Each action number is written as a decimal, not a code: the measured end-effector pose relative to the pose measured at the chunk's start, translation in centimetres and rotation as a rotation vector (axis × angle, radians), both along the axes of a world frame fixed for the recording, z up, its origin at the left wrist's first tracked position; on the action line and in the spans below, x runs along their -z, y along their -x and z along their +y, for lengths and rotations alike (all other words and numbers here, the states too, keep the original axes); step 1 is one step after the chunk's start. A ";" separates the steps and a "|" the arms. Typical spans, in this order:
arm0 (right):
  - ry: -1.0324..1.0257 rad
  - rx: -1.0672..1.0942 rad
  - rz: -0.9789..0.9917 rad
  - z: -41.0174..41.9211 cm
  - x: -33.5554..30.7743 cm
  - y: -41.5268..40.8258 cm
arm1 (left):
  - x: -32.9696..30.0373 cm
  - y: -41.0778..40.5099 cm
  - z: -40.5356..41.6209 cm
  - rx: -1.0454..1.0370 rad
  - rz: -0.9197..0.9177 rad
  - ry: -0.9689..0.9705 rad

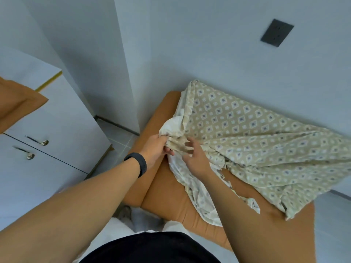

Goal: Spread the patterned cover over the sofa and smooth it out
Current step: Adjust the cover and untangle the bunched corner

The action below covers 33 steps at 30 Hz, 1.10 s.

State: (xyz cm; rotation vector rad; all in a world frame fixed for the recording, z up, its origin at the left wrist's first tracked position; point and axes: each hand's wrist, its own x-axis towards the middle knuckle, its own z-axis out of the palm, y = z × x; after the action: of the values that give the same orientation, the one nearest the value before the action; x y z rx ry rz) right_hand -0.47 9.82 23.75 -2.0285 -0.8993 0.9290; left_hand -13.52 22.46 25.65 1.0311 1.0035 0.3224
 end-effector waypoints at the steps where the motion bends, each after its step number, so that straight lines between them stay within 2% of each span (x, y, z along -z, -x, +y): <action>1: 0.071 -0.010 -0.045 -0.5 1.1 0.3 | -0.6 0.1 0.6 -0.007 -0.024 0.017; 5: 0.365 -0.096 -0.396 0.6 3.8 0.6 | -2.9 0.8 3.3 -0.001 -0.098 0.068; 8: 0.496 -0.011 -0.482 1.8 3.2 0.7 | -4.7 1.5 6.3 -0.186 -0.201 0.117; 10: 0.393 0.136 -0.308 2.4 2.3 1.2 | -5.3 2.0 8.7 -0.312 -0.244 0.119; 11: 0.307 0.211 -0.206 3.0 1.7 1.7 | -5.5 2.1 9.9 -0.299 -0.222 0.095; 13: 0.133 0.282 -0.089 4.4 0.0 3.5 | -4.9 2.7 11.3 -0.111 -0.028 0.019; 15: -0.011 0.267 0.025 5.9 -2.2 5.4 | -3.9 3.3 10.8 0.195 0.183 0.044; 16: -0.051 0.241 0.090 6.8 -3.0 6.5 | -3.4 3.9 10.3 0.332 0.238 0.112; 18: -0.077 0.187 0.178 8.0 -3.8 8.0 | -2.2 4.5 9.5 0.458 0.227 0.264; 21: -0.112 0.088 0.256 9.2 -4.4 9.9 | -0.8 4.9 9.4 0.347 0.078 0.354; 24: -0.147 0.056 0.333 9.1 -4.3 11.4 | -1.1 5.1 10.2 0.117 0.011 0.224; 27: -0.109 0.086 0.193 8.9 -2.6 12.2 | -1.3 5.8 11.7 -0.009 -0.036 0.169; 33: 0.060 0.000 -0.312 9.6 1.2 13.3 | -1.9 8.5 13.8 -0.121 -0.045 0.072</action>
State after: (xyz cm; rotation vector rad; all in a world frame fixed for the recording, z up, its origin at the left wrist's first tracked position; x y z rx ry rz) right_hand -13.77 19.40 22.51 -2.2648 -1.0452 0.6555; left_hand -22.03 36.29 27.51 0.8963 1.0324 0.4044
